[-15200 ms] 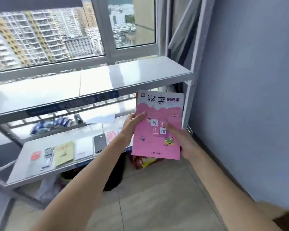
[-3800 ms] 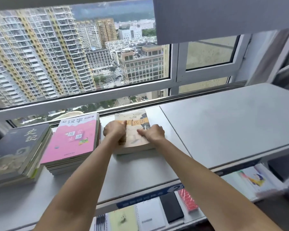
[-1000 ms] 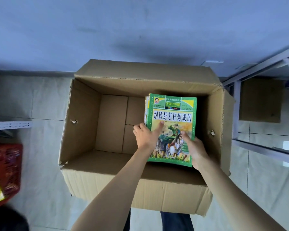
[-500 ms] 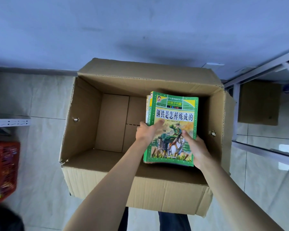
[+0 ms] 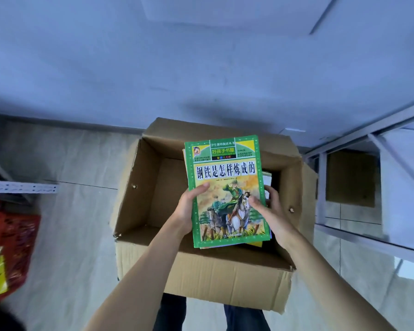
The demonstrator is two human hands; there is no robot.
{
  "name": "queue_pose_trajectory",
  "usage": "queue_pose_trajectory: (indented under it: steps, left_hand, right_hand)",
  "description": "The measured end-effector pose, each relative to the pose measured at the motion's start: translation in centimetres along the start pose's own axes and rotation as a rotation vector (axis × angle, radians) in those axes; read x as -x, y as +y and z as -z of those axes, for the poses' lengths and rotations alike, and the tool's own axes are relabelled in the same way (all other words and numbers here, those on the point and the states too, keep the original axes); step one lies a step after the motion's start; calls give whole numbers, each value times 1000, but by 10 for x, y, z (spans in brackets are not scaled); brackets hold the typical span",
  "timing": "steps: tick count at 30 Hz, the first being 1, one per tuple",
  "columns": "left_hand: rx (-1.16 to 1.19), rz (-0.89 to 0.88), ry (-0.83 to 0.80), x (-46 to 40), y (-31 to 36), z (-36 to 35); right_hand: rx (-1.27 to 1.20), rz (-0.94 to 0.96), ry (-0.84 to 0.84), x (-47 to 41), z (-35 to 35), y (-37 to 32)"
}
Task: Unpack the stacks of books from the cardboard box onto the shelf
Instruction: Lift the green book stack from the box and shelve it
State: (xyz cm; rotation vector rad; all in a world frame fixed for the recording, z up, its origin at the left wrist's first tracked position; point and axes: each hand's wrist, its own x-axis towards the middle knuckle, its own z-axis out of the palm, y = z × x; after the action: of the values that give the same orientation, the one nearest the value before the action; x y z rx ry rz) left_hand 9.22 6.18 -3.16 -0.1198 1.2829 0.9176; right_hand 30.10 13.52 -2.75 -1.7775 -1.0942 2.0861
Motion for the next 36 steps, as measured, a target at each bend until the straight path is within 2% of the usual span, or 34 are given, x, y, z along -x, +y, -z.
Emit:
queue_pose_trajectory:
  steps: [4,8,15,19,26,33,36]
  left_hand:
    - [18,-101,-6,56,47,12]
    - [40,-236,66,134,94,34]
    - [115,-484,201,318,140,108]
    - [131,-623,362,444,138,165]
    - [153,-878,639,640,83,306]
    - [180,-1058,767,795,17,451]
    - [246,-1132,815,841,-8,504]
  right_hand:
    - [68,120,-113,26,-32,-65]
    - [158,238,-205,71,-88,-127]
    - [216,449,-448,184,-219,-202]
    - [266,567,-572,267,-319,-222]
    - [326,712,-772,421,-512,-184]
    - [386,659,-1034,542,-688,-113]
    - [416,696,-1098,584,-754,-91]
